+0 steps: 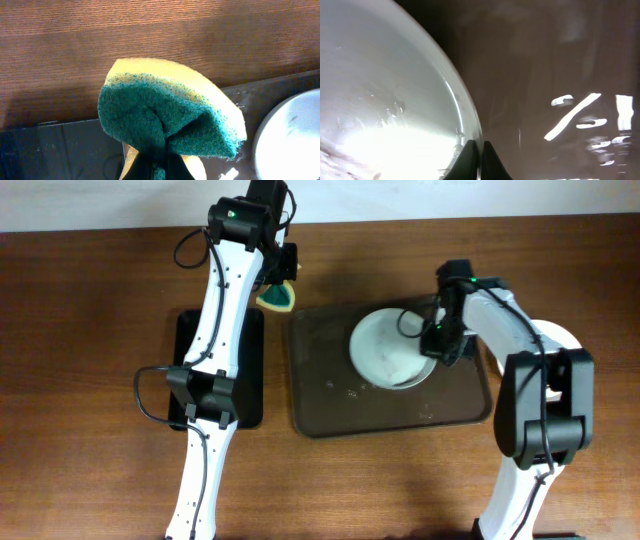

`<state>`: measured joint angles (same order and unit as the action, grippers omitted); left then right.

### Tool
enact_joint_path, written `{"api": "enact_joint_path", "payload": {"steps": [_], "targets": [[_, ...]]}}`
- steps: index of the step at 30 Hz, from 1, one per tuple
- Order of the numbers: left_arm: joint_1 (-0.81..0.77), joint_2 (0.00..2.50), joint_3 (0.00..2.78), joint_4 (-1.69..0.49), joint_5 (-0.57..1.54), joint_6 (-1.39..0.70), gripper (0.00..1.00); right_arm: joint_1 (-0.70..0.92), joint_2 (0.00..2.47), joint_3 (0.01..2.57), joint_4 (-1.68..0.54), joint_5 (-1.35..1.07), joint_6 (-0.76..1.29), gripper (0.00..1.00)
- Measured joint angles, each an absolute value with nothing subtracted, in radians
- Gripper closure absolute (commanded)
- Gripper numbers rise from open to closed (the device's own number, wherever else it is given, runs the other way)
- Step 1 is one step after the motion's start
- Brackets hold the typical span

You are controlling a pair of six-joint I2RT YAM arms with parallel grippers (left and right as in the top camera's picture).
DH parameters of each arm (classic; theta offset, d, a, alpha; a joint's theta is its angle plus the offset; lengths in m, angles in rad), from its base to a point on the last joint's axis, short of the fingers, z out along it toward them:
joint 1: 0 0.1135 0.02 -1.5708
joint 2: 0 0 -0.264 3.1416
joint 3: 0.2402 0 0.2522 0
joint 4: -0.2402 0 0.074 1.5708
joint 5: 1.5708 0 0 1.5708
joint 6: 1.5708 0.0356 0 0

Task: Clean dirty plates on tray and stack at the side
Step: 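Grasp the last plate with the right gripper and scrub it with the sponge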

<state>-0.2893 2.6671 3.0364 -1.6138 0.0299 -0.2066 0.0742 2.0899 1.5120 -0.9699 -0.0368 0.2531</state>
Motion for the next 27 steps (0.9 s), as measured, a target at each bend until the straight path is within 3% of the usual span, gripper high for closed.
{"api": "enact_joint_path", "payload": {"steps": [2, 3, 5, 6, 9, 17, 24, 27], "targets": [[-0.290, 2.667, 3.036, -1.634, 0.030, -0.207, 1.00, 0.110, 2.090, 1.511, -0.983, -0.106, 0.196, 0.74], [-0.294, 2.667, 3.036, -1.642, 0.031, -0.205, 1.00, 0.112, 2.090, 1.505, -0.970, -0.124, 0.171, 0.73], [-0.305, 2.667, 3.036, -1.650, 0.058, -0.197, 1.00, 0.108, 2.090, 1.501, -0.916, -0.134, 0.150, 0.75], [-0.323, 2.667, 3.036, -1.654, 0.083, -0.187, 1.00, 0.097, 2.090, 1.501, -0.873, -0.141, 0.139, 0.85], [-0.381, 2.667, 3.036, -1.654, 0.117, -0.176, 1.00, 0.079, 2.095, 1.501, -0.820, -0.165, 0.114, 0.96], [-0.466, 2.693, 3.037, -1.634, 0.171, -0.157, 1.00, 0.043, 2.124, 1.501, -0.817, -0.295, 0.105, 0.96], [-0.588, 2.928, 3.039, -1.542, 0.241, -0.159, 1.00, 0.036, 2.125, 1.501, -0.821, -0.302, 0.105, 0.96], [-0.599, 2.948, 3.048, -1.540, 0.381, -0.140, 1.00, -0.014, 2.126, 1.482, -0.825, -0.382, 0.104, 0.96]]}}
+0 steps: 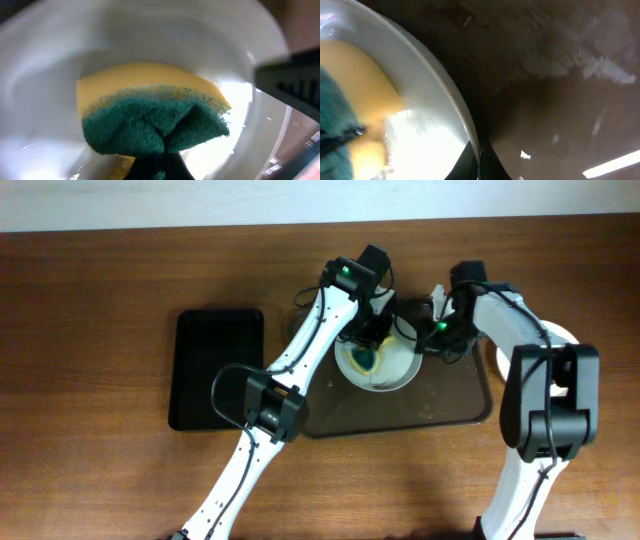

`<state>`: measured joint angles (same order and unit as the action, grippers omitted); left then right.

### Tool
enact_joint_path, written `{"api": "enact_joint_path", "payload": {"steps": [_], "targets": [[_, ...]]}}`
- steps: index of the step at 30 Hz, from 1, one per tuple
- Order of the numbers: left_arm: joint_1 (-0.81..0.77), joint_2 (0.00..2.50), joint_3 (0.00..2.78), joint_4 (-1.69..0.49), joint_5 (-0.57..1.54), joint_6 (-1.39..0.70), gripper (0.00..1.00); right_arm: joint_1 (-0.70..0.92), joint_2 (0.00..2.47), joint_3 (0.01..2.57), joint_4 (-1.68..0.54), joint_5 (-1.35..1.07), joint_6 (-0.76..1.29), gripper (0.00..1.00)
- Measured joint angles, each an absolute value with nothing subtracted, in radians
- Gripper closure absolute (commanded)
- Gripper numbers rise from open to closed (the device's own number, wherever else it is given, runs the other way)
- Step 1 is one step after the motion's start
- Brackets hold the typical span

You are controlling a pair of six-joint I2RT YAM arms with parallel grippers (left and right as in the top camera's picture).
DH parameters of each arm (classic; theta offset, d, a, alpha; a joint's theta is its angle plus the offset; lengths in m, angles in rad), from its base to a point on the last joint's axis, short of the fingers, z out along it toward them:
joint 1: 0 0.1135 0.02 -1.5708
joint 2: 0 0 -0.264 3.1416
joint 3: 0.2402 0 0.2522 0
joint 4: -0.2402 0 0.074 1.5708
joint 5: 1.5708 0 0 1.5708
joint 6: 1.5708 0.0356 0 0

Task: Clean dirty plates on tray and stack at the side
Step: 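Grasp the last plate with the right gripper and scrub it with the sponge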

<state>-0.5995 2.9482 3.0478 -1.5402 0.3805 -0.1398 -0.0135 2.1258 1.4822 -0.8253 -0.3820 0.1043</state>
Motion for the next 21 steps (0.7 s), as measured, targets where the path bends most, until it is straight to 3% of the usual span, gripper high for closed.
{"api": "enact_joint_path", "payload": {"steps": [4, 6, 13, 15, 19, 21], "targets": [[-0.631, 2.986, 3.047, -1.562, 0.704, -0.014, 1.00, -0.048, 2.130, 1.468, -0.825, -0.462, 0.103, 0.96], [-0.628, 2.998, 3.046, -1.545, 0.764, 0.016, 1.00, -0.050, 2.131, 1.468, -0.825, -0.466, 0.102, 0.96], [-0.587, 2.971, 3.076, -1.349, 0.141, -0.302, 1.00, -0.049, 2.134, 1.455, -0.796, -0.518, 0.132, 0.96], [-0.586, 2.968, 3.078, -1.356, 0.054, -0.337, 1.00, -0.047, 2.134, 1.438, -0.780, -0.548, 0.135, 0.96], [-0.563, 2.963, 3.094, -1.519, 0.094, -0.258, 1.00, -0.031, 2.134, 1.422, -0.790, -0.582, 0.136, 0.96], [-0.490, 2.963, 3.090, -1.611, 0.325, -0.044, 1.00, -0.033, 2.131, 1.399, -0.776, -0.614, 0.135, 0.96]]}}
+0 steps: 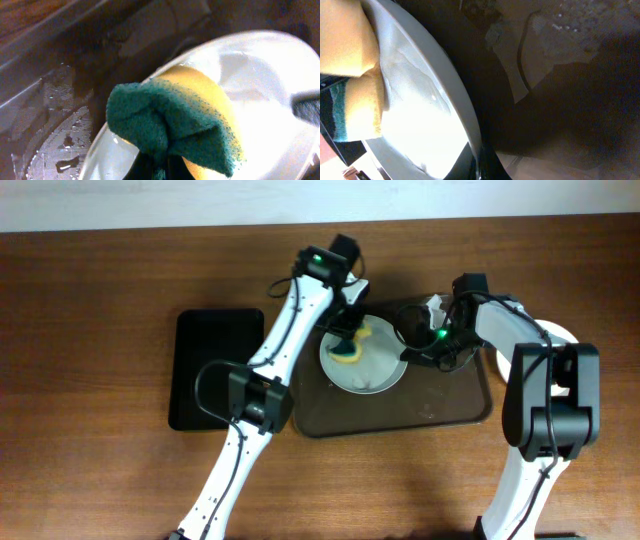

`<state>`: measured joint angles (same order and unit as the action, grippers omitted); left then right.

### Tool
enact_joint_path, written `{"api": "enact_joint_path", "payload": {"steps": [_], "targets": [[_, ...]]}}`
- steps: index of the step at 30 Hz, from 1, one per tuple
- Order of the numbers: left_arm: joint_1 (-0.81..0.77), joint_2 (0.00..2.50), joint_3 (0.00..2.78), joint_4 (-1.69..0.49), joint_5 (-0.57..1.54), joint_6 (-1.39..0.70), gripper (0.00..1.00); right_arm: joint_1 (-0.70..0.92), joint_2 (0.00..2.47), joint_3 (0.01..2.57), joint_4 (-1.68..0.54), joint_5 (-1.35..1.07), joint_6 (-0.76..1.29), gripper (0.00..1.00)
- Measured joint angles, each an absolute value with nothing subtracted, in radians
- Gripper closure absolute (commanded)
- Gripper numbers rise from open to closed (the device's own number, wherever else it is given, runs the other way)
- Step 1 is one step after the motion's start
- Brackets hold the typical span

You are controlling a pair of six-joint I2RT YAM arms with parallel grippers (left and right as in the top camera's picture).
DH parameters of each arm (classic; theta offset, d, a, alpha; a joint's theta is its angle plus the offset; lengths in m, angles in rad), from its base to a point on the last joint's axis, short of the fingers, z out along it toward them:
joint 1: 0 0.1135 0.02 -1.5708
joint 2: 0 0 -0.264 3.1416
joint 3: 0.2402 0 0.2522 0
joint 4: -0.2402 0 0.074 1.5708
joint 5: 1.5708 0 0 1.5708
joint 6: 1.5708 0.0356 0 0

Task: Clean dirty plates on tray and stack at the side
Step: 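Grasp the last plate with the right gripper and scrub it with the sponge, then carry the last plate right with the right gripper onto the stack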

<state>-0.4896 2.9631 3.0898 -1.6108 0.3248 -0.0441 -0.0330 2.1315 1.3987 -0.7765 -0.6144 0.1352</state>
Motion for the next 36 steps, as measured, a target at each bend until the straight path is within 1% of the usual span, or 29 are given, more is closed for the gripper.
{"api": "enact_joint_path", "payload": {"steps": [1, 3, 4, 6, 7, 8, 9, 11, 15, 17, 18, 20, 22, 25, 27, 28, 29, 30, 31, 32, 34, 36], "targets": [[-0.461, 2.970, 3.085, -1.621, 0.426, 0.059, 1.00, -0.034, 2.129, 1.392, -0.771, -0.619, 0.136, 0.96], [-0.445, 2.973, 3.075, -1.543, 0.476, 0.112, 1.00, -0.035, 2.129, 1.387, -0.772, -0.628, 0.150, 0.96], [-0.451, 2.973, 3.075, -1.493, 0.417, 0.043, 1.00, -0.035, 2.129, 1.385, -0.769, -0.631, 0.160, 0.96], [-0.499, 2.968, 3.085, -1.479, 0.237, -0.110, 1.00, -0.035, 2.129, 1.384, -0.763, -0.631, 0.171, 0.96], [-0.535, 2.966, 3.093, -1.475, 0.145, -0.145, 1.00, -0.035, 2.129, 1.384, -0.764, -0.630, 0.178, 0.96], [-0.543, 2.966, 3.095, -1.465, 0.155, -0.100, 1.00, -0.037, 2.129, 1.384, -0.768, -0.630, 0.181, 0.96], [-0.538, 2.966, 3.095, -1.464, 0.265, 0.005, 1.00, -0.039, 2.128, 1.383, -0.777, -0.625, 0.181, 0.96], [-0.529, 2.972, 3.095, -1.475, 0.400, 0.110, 1.00, -0.045, 2.128, 1.383, -0.780, -0.625, 0.179, 0.96], [-0.518, 2.988, 3.093, -1.507, 0.686, 0.241, 1.00, -0.045, 2.128, 1.383, -0.778, -0.620, 0.173, 0.96], [-0.517, 2.989, 3.093, -1.573, 0.757, 0.258, 1.00, -0.045, 2.128, 1.383, -0.778, -0.619, 0.170, 0.96], [-0.517, 2.989, 3.093, -1.603, 0.746, 0.259, 1.00, -0.045, 2.128, 1.383, -0.778, -0.619, 0.167, 0.96], [-0.525, 2.989, 3.093, -1.617, 0.576, 0.176, 1.00, -0.045, 2.128, 1.382, -0.778, -0.622, 0.161, 0.96], [-0.543, 2.985, 3.104, -1.616, 0.362, 0.042, 1.00, -0.044, 2.128, 1.382, -0.772, -0.627, 0.161, 0.96], [-0.578, 2.968, 3.134, -1.615, -0.063, -0.162, 1.00, -0.032, 2.128, 1.382, -0.765, -0.627, 0.162, 0.96], [-0.574, 2.969, 3.134, -1.523, -0.170, -0.222, 1.00, -0.030, 2.128, 1.383, -0.753, -0.630, 0.177, 0.96], [-0.575, 2.970, 3.134, -1.493, -0.169, -0.238, 1.00, -0.030, 2.128, 1.382, -0.754, -0.629, 0.184, 0.96], [-0.575, 2.970, 3.134, -1.472, -0.143, -0.244, 1.00, -0.030, 2.128, 1.383, -0.756, -0.627, 0.188, 0.96], [-0.571, 2.970, 3.134, -1.467, -0.059, -0.198, 1.00, -0.034, 2.128, 1.383, -0.765, -0.623, 0.191, 0.96], [-0.551, 2.970, 3.134, -1.456, 0.054, -0.110, 1.00, -0.040, 2.128, 1.383, -0.772, -0.623, 0.193, 0.96], [-0.530, 2.970, 3.134, -1.485, 0.220, 0.020, 1.00, -0.044, 2.128, 1.383, -0.775, -0.623, 0.193, 0.96], [-0.522, 2.972, 3.134, -1.557, 0.436, 0.192, 1.00, -0.044, 2.128, 1.383, -0.775, -0.620, 0.180, 0.96], [-0.530, 2.974, 3.134, -1.576, 0.540, 0.283, 1.00, -0.044, 2.128, 1.383, -0.775, -0.619, 0.174, 0.96]]}}
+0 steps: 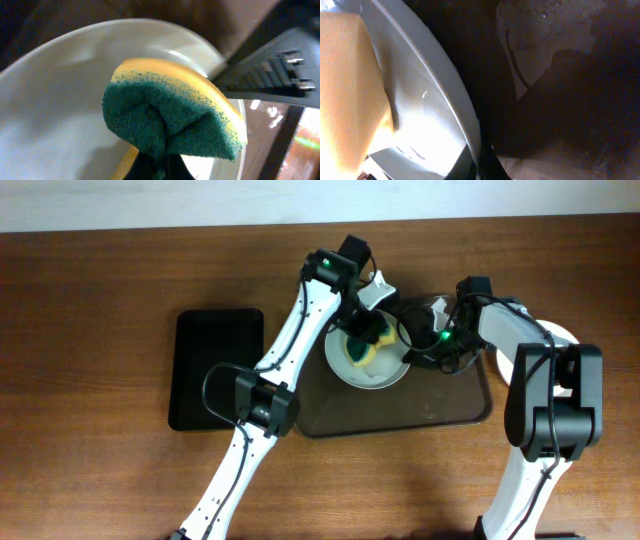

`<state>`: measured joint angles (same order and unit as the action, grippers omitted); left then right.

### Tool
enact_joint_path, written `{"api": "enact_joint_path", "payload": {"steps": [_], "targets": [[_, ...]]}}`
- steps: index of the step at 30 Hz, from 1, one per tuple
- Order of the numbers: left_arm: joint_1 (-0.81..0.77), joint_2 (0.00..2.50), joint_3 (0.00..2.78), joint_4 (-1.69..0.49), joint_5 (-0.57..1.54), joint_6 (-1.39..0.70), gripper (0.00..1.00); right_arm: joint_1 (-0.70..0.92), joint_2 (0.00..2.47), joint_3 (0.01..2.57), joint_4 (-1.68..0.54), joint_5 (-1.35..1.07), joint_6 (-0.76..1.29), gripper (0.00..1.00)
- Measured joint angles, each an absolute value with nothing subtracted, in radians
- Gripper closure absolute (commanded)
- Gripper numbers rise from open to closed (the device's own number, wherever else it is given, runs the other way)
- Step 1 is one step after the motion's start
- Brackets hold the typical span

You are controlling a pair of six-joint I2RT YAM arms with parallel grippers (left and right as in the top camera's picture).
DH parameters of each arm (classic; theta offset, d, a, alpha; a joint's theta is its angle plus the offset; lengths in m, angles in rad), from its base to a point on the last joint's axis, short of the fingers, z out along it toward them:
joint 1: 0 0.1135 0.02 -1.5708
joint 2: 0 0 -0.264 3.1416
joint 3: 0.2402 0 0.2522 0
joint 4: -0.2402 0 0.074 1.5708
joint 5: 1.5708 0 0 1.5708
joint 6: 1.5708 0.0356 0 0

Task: Clean dirty plates on tray and stack at the side
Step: 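Carry the last plate right with the right gripper onto the stack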

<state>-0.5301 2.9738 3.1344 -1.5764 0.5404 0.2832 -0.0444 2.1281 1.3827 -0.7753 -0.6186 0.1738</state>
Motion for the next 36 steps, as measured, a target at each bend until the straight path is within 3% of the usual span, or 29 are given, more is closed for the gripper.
{"api": "enact_joint_path", "payload": {"steps": [2, 6, 9, 13, 18, 25, 27, 29, 32, 34, 36], "targets": [[-0.524, 2.973, 3.134, -1.522, 0.548, 0.291, 1.00, -0.044, 2.128, 1.383, -0.776, -0.619, 0.172, 0.96], [-0.396, 2.830, 3.130, -1.461, 0.350, 0.114, 1.00, -0.043, 2.103, 1.371, -0.846, -0.574, 0.151, 0.96], [-0.257, 2.715, 3.134, -1.474, 0.294, 0.008, 1.00, -0.040, 1.979, 1.350, -0.952, -0.353, 0.148, 0.96], [-0.246, 2.717, 3.132, -1.502, 0.282, -0.021, 1.00, 0.025, 1.766, 1.350, -0.996, 0.028, 0.208, 0.96], [-0.253, 2.717, 3.132, -1.511, 0.282, -0.024, 1.00, 0.255, 1.610, 1.350, -0.998, 0.475, 0.318, 0.96], [-0.253, 2.717, 3.132, -1.523, 0.279, -0.024, 1.00, 0.681, 1.609, 1.350, -1.003, 1.200, 0.376, 0.96], [-0.253, 2.717, 3.132, -1.526, 0.262, -0.024, 1.00, 0.723, 1.609, 1.350, -1.003, 1.303, 0.386, 0.96], [-0.253, 2.717, 3.132, -1.534, 0.238, -0.024, 1.00, 0.725, 1.609, 1.350, -1.015, 1.320, 0.440, 0.96], [-0.252, 2.717, 3.132, -1.588, 0.147, -0.025, 1.00, 0.651, 1.579, 1.350, -1.018, 1.111, 0.499, 0.96], [-0.239, 2.686, 3.132, -1.673, 0.019, -0.059, 1.00, 0.468, 1.517, 1.350, -1.017, 0.876, 0.505, 0.96], [-0.223, 2.647, 3.132, -1.687, -0.057, -0.097, 1.00, 0.171, 1.466, 1.350, -1.020, 0.559, 0.476, 0.96]]}}
